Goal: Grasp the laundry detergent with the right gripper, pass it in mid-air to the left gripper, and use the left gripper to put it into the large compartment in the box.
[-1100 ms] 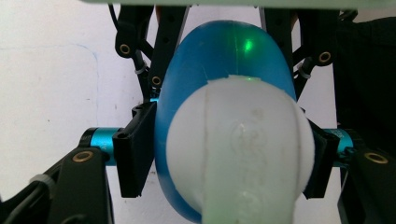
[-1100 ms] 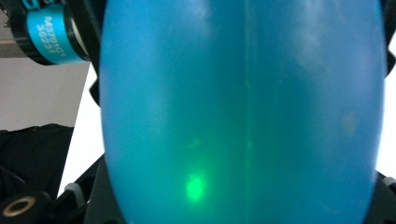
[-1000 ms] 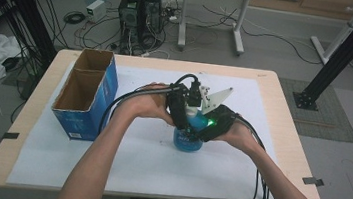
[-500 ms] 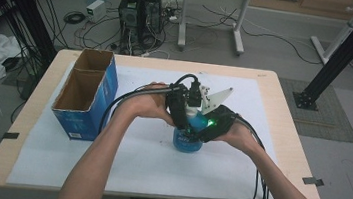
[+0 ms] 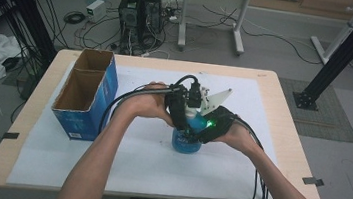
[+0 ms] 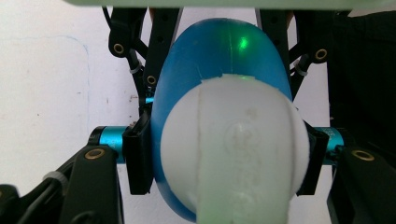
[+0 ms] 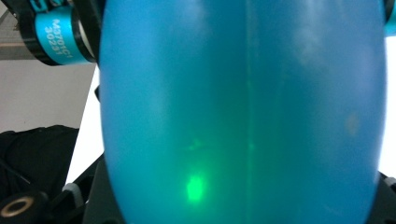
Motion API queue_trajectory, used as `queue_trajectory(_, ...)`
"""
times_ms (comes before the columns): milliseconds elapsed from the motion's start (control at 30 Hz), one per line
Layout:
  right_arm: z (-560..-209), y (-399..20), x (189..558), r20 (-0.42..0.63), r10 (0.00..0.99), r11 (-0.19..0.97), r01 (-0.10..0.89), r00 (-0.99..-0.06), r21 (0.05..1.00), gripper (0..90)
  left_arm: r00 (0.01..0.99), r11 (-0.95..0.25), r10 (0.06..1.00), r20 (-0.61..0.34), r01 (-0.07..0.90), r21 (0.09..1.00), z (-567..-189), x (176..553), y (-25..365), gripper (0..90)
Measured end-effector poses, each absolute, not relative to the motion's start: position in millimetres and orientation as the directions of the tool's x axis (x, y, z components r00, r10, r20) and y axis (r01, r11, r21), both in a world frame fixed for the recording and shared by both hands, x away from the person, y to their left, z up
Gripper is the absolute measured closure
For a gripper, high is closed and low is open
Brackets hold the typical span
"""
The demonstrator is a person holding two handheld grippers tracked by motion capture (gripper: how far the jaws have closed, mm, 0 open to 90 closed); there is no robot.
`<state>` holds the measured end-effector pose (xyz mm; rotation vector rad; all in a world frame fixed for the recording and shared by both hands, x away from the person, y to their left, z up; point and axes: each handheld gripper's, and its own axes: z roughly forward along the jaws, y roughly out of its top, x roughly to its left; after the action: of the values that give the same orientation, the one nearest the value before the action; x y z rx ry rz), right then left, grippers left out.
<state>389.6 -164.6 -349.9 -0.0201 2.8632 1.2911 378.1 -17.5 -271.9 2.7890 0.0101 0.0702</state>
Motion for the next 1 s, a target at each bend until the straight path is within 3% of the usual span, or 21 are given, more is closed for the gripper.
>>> queue_trajectory(700,-349.4,-165.7,385.5,0.051,-0.001,0.678,0.036,-0.999,0.735,41.1,0.999,-0.941,0.026,0.043,0.010,0.338,-271.4,379.0,-15.0,38.2)
queue_trajectory(900,-350.3,-166.8,387.8,0.009,0.011,0.664,0.014,-1.000,0.748,37.8,0.999,-0.942,0.032,0.044,0.015,0.335,-270.7,378.6,-13.3,38.2)
queue_trajectory(933,-349.9,-167.5,384.9,0.054,0.012,0.682,0.048,-0.998,0.730,37.4,0.999,-0.940,0.033,0.042,0.017,0.341,-271.0,378.3,-13.1,38.2)
queue_trajectory(967,-351.3,-166.3,388.3,-0.005,0.007,0.670,0.001,-1.000,0.743,36.4,0.999,-0.941,0.043,0.032,0.030,0.338,-270.9,377.4,-12.8,38.2)
queue_trajectory(1000,-351.5,-166.3,385.8,0.034,0.007,0.682,0.030,-0.999,0.731,35.8,0.999,-0.941,0.038,0.038,0.023,0.338,-270.7,377.7,-12.6,38.2)
